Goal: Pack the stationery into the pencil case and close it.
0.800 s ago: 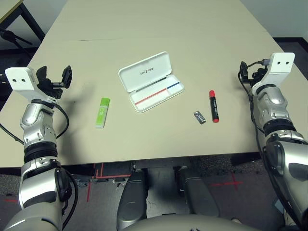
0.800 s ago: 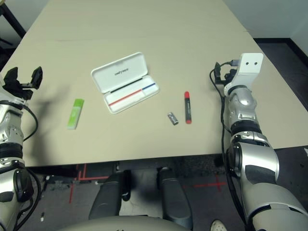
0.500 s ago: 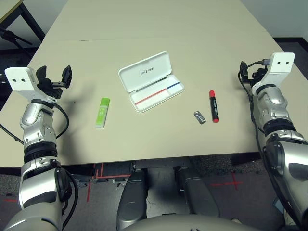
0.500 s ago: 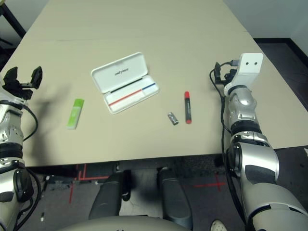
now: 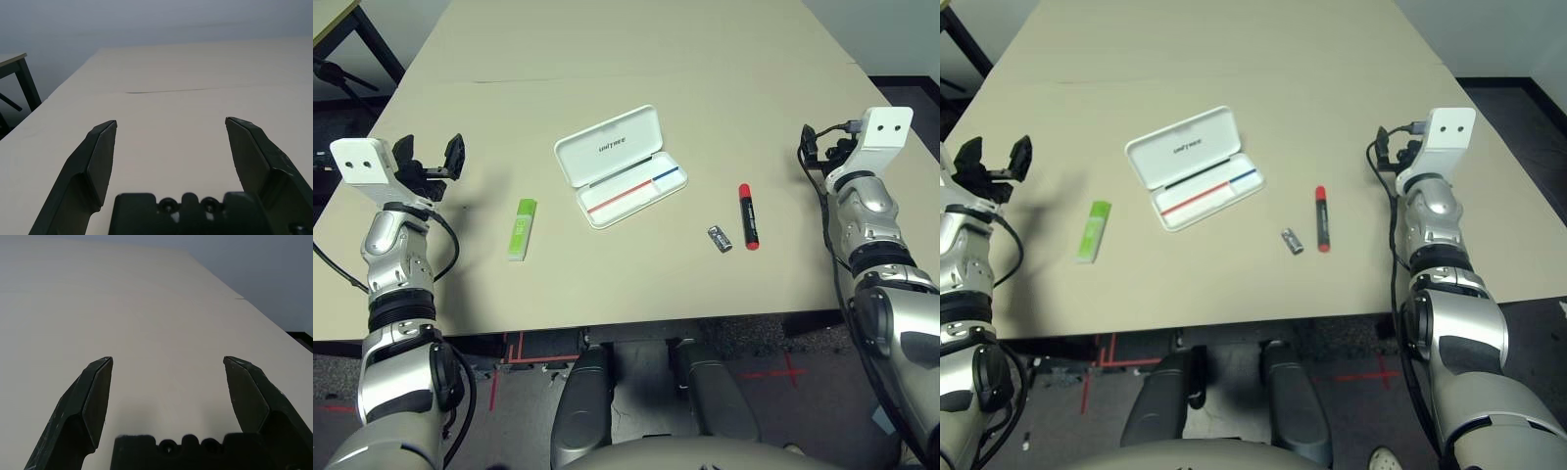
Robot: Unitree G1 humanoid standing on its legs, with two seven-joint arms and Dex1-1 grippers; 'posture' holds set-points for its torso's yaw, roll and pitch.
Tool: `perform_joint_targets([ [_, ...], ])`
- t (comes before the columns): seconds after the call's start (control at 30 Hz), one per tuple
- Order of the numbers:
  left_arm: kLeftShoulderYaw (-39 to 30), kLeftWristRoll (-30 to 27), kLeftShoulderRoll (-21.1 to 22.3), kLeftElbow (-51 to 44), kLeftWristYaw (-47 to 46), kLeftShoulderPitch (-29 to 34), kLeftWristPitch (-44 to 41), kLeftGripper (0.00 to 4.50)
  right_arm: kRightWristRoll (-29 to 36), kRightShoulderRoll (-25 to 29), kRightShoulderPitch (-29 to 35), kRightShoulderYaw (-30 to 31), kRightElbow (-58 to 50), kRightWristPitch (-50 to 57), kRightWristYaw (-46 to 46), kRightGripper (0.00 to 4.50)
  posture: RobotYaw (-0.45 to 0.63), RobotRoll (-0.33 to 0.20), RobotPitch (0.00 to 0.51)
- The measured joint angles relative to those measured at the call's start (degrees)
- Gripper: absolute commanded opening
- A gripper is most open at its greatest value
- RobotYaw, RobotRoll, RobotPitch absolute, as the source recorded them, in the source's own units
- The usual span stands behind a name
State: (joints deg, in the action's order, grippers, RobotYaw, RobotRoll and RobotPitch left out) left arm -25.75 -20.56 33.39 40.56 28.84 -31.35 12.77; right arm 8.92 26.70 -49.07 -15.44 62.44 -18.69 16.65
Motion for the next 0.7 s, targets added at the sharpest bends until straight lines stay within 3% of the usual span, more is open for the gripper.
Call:
perform_joint_targets([
  [0.2, -0.61, -0.28, 1.85, -0.56, 1.5, 1.85, -0.21, 4.46, 0.06, -1.22, 0.25, 4.18, -6.09, 6.8, 12.7, 4.5, 0.06, 0.0, 0.168],
  [0.43, -0.47, -0.91, 3.78, -3.19, 5.7, 3.11, -3.11, 4.46, 0.23, 3.38, 7.13, 11.23, -22.47, 17.54, 31.77, 4.5, 0.05, 0.0, 0.158],
  [0.7, 4.76, -2.27, 4.06, -15.11, 14.28, 7.27, -11.32, 4.46, 0.31, 8.03, 12.59, 14.97, -35.55, 25.37, 40.83, 4.5, 0.03, 0.0, 0.159],
])
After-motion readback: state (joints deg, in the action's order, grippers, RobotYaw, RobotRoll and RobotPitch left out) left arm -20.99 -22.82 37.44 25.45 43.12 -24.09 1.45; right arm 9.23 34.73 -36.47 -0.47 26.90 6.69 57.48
